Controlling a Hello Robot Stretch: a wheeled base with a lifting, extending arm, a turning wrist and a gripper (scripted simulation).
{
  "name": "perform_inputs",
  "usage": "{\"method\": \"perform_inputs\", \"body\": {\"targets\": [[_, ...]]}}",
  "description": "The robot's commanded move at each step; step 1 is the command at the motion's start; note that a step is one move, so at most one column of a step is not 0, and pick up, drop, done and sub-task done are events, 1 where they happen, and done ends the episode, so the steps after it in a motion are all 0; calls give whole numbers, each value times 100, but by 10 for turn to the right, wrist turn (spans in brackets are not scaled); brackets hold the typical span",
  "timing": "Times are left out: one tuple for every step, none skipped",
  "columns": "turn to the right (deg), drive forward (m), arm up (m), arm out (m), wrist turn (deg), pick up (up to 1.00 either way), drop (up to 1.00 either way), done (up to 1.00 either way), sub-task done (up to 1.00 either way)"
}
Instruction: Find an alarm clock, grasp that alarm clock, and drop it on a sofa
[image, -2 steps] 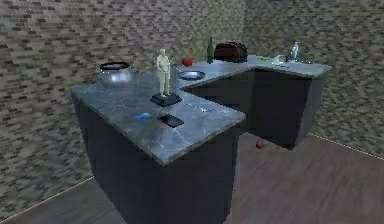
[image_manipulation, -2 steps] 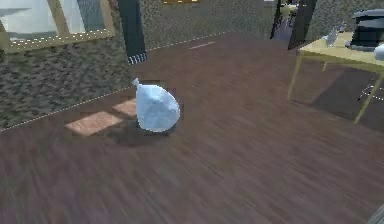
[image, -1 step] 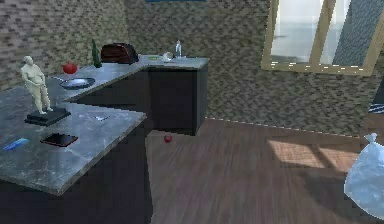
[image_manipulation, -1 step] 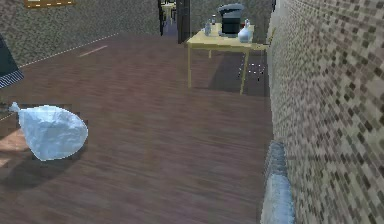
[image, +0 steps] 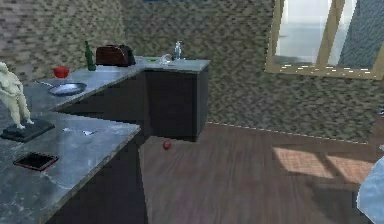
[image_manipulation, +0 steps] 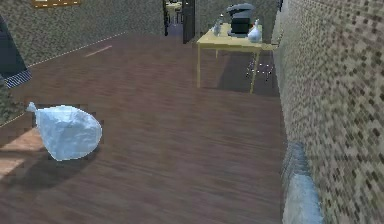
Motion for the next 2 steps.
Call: {"method": "perform_inputs", "body": {"targets": [[-180, 0, 0, 0, 0, 0, 0, 0, 0], [0, 15, 0, 0, 0, 0, 0, 0, 0]]}}
